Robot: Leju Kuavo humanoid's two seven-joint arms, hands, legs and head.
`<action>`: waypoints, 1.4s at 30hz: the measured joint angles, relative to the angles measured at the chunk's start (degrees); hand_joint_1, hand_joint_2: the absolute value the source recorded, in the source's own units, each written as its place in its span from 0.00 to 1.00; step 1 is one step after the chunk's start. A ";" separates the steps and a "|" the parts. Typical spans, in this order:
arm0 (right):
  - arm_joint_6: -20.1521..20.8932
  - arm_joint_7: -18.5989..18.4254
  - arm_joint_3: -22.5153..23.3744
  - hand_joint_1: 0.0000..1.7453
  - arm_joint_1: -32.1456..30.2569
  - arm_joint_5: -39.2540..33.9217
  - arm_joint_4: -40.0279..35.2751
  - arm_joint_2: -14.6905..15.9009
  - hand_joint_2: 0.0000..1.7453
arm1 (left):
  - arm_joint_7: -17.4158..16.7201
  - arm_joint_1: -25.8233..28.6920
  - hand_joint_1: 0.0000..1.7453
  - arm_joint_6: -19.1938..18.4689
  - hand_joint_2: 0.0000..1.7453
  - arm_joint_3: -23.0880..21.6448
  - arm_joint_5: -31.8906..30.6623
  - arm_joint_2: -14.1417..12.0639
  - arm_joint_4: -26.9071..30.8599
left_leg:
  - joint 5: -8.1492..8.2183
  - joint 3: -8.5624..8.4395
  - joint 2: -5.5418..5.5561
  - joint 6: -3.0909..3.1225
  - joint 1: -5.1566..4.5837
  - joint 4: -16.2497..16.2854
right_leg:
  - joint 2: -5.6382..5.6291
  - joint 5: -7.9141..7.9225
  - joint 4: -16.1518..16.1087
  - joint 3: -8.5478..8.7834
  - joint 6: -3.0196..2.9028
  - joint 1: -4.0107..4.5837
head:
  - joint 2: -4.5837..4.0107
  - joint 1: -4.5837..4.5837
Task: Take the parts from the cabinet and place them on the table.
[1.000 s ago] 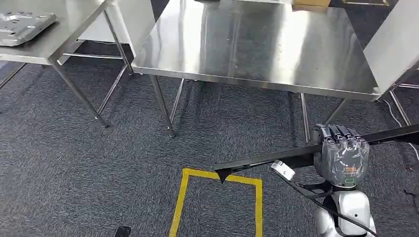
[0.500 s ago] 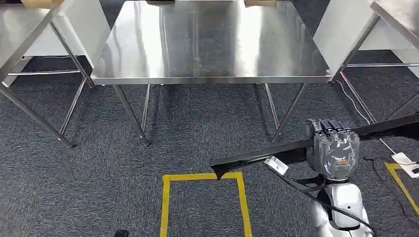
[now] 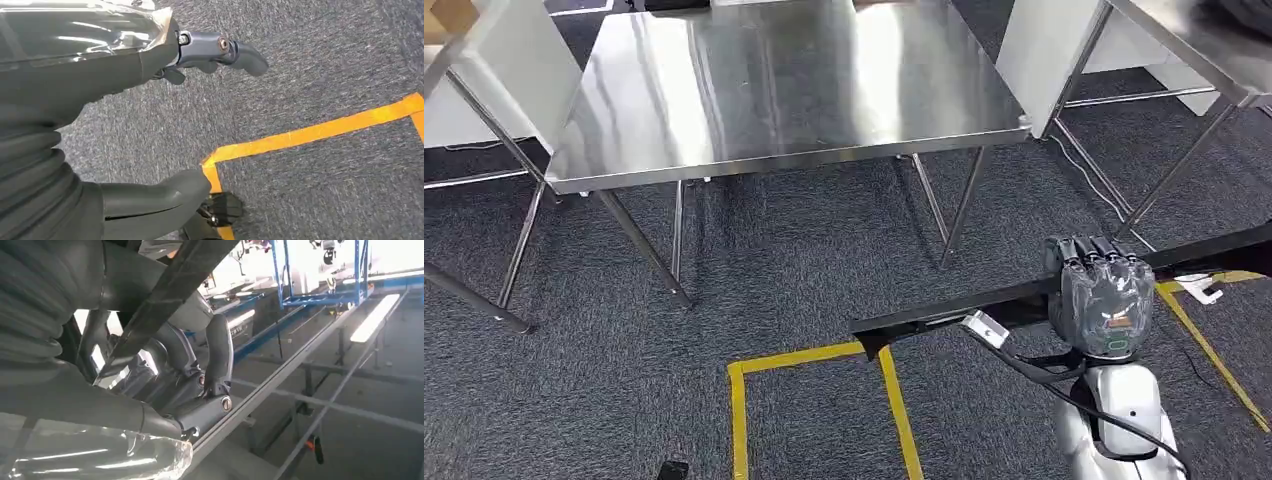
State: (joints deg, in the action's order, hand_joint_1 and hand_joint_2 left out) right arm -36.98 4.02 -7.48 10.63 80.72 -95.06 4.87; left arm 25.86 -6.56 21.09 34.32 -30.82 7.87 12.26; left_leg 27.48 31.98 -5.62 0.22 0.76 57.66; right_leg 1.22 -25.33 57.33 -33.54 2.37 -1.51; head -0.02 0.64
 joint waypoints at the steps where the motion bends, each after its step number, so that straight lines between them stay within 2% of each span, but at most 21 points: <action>1: 0.00 -0.02 -0.02 0.93 -0.03 0.18 0.00 -0.07 1.00 | -0.11 -0.10 0.00 0.00 1.00 0.00 -0.04 -0.04 0.00 | 0.87 0.32 1.66 -0.36 0.39 0.91 | -0.24 0.11 -0.11 0.08 -0.40 -0.38 | 0.00 -0.09; 3: 0.00 -0.33 -0.04 0.93 0.34 0.74 0.15 -0.20 1.00 | -0.42 -0.06 0.00 0.00 1.00 0.07 -0.04 -0.04 0.00 | 5.44 3.61 4.83 -0.51 0.49 8.10 | -0.38 0.02 -0.10 0.05 -1.37 -0.30 | 0.00 -0.46; 5: 0.04 -0.42 -0.20 0.93 0.35 1.14 0.33 -0.44 1.00 | -0.65 0.19 0.00 0.00 1.00 0.11 -0.04 -0.07 0.00 | 8.58 7.94 5.61 -0.70 0.48 16.46 | -0.89 0.00 -0.05 0.01 -1.42 0.04 | 0.00 -0.50; 6: 0.07 -0.46 -0.31 0.93 0.36 1.25 0.46 -0.50 1.00 | -0.79 0.31 0.00 0.00 1.00 0.15 -0.04 -0.04 -0.02 | 8.25 8.89 5.62 -0.64 0.48 17.75 | -1.18 -0.01 -0.02 0.04 -1.42 0.14 | 0.00 -0.48; 8: 0.09 -0.50 -0.46 0.93 0.46 1.44 0.66 -0.70 1.00 | -1.05 0.37 0.00 0.00 1.00 0.20 -0.04 -0.07 -0.02 | 4.00 6.93 5.62 -0.40 0.49 12.74 | -1.69 -0.03 0.05 0.20 -1.39 0.16 | 0.00 -0.53; 10: 0.09 -0.54 -0.66 0.93 0.93 1.96 0.74 -0.83 1.00 | -1.20 0.34 0.00 0.00 1.00 0.20 -0.24 -0.18 -0.02 | -1.09 2.24 4.97 0.04 0.51 2.72 | -1.77 -0.15 0.24 0.34 -1.36 0.20 | 0.00 -0.59; 13: 0.09 -1.03 -0.72 0.93 1.39 2.73 0.74 -0.90 1.00 | -1.62 0.01 0.00 -0.05 1.00 0.18 -0.61 -0.20 -0.02 | -0.64 2.14 4.96 0.71 -0.14 1.34 | -1.81 -0.15 0.33 -0.05 -0.65 0.87 | 0.00 -0.59; 16: 0.07 -1.05 -0.79 0.93 1.54 3.00 0.74 -0.98 1.00 | -1.68 -0.02 0.00 -0.05 1.00 0.17 -0.85 -0.20 -0.02 | -1.48 1.72 5.45 2.22 -0.07 0.40 | -1.40 -0.65 0.98 -0.55 0.44 0.77 | 0.00 -0.64; 19: 0.09 -1.38 -0.81 0.93 1.61 3.30 0.74 -0.96 1.00 | -1.81 -0.20 0.00 -0.09 1.00 0.15 -1.01 -0.22 0.00 | -1.70 1.91 6.23 2.79 -0.13 0.31 | -1.32 -6.10 12.18 -5.65 -0.09 0.52 | 0.00 -0.46; 21: 0.07 -1.40 -0.83 0.93 1.45 3.34 0.76 -0.98 1.00 | -1.97 -0.13 0.00 -0.11 1.00 0.18 -1.01 -0.22 -0.02 | -1.75 2.06 6.94 2.80 -0.14 0.35 | -1.33 -8.01 18.84 -8.75 0.48 0.57 | 0.00 -0.35; 23: 0.09 -1.53 -0.83 0.93 1.40 3.37 0.76 -0.96 1.00 | -1.97 -0.13 0.00 -0.15 1.00 0.18 -1.01 -0.20 -0.02 | -1.78 1.94 7.91 2.75 -0.11 0.38 | -1.34 -5.68 14.17 -6.06 1.49 0.51 | 0.00 -0.24; 25: 0.09 -1.64 -0.83 0.93 1.51 3.37 0.76 -0.96 1.00 | -1.99 -0.21 0.00 -0.18 1.00 0.18 -1.01 -0.11 -0.02 | -1.79 1.72 9.02 2.47 -0.08 0.42 | -2.49 -1.56 2.54 0.07 2.33 0.01 | 0.00 -0.20; 26: 0.07 -1.66 -0.83 0.93 1.50 3.37 0.77 -0.96 1.00 | -1.99 -0.24 0.00 -0.20 1.00 0.18 -1.01 -0.11 0.00 | -1.82 1.80 9.41 2.06 -0.34 0.46 | -3.61 -1.73 0.46 0.83 1.75 0.06 | 0.00 -0.19; 30: 0.09 -1.70 -0.87 0.93 1.60 3.41 0.76 -1.03 1.00 | -2.01 -0.02 0.00 -0.24 1.00 0.18 -1.01 -0.11 -0.02 | -2.23 2.37 10.70 0.77 -0.26 0.18 | -2.11 -1.04 0.16 1.08 0.03 0.49 | 0.00 -0.24; 31: 0.07 -1.70 -0.85 0.93 1.62 3.43 0.74 -1.05 1.00 | -2.01 -0.02 0.00 -0.22 1.00 0.18 -1.01 -0.22 -0.02 | -1.75 2.54 10.50 0.57 0.03 0.61 | -1.56 -0.77 -0.26 1.34 -0.59 -0.54 | 0.00 -0.26; 33: 0.02 -1.73 -0.81 0.93 1.61 3.43 0.72 -1.05 1.00 | -2.05 -0.07 0.00 -0.15 1.00 0.17 -1.01 -0.20 -0.02 | 1.85 5.01 7.20 0.16 -0.16 6.09 | -0.77 -0.88 -0.29 1.42 -1.95 -0.16 | 0.00 -0.72; 35: 0.00 -1.70 -0.83 0.93 1.45 3.45 0.74 -1.05 1.00 | -2.05 -0.05 0.00 -0.13 1.00 0.20 -0.98 -0.18 -0.02 | 6.00 9.59 6.25 -0.26 0.04 15.27 | 0.33 -1.00 -0.28 1.37 -2.09 0.20 | 0.00 -0.76; 36: 0.00 -1.73 -0.83 0.93 1.37 3.45 0.76 -1.09 1.00 | -2.03 0.01 0.00 -0.11 1.00 0.20 -0.98 -0.17 -0.02 | 6.58 11.23 6.02 -0.41 0.06 18.30 | 0.94 -1.01 -0.27 1.36 -2.09 0.25 | 0.00 -0.85; 38: 0.00 -1.70 -0.87 0.93 1.36 3.45 0.81 -1.09 1.00 | -1.97 0.09 0.00 -0.07 1.00 0.24 -0.87 -0.17 -0.02 | 3.73 9.96 5.72 -0.47 0.14 15.33 | 1.43 -1.04 -0.23 1.45 -2.07 0.25 | 0.00 -0.83; 40: 0.02 -1.70 -0.92 0.93 1.57 3.43 0.81 -1.11 1.00 | -1.95 0.10 0.00 -0.07 1.00 0.31 -0.85 -0.24 -0.02 | -0.99 4.62 5.16 -0.31 0.37 5.32 | 1.79 -1.10 -0.14 1.54 -1.97 0.24 | 0.00 -0.83; 42: 0.20 -1.75 -0.92 0.93 1.91 3.41 0.81 -1.14 1.00 | -1.95 -0.04 0.00 -0.09 1.00 0.33 -0.94 -0.31 0.00 | -1.38 2.28 4.33 0.19 0.11 0.88 | 1.95 -1.43 0.24 1.23 -1.33 1.14 | 0.00 -0.83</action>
State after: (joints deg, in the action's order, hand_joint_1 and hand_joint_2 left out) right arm -36.78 2.27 -8.39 12.54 84.13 -94.25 3.74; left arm 23.91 -6.60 21.00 34.64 -31.76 7.56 12.26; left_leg 26.11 34.26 -1.29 0.41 0.87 58.54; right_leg 3.17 -26.77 57.56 -32.31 1.04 -0.37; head -0.02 -0.20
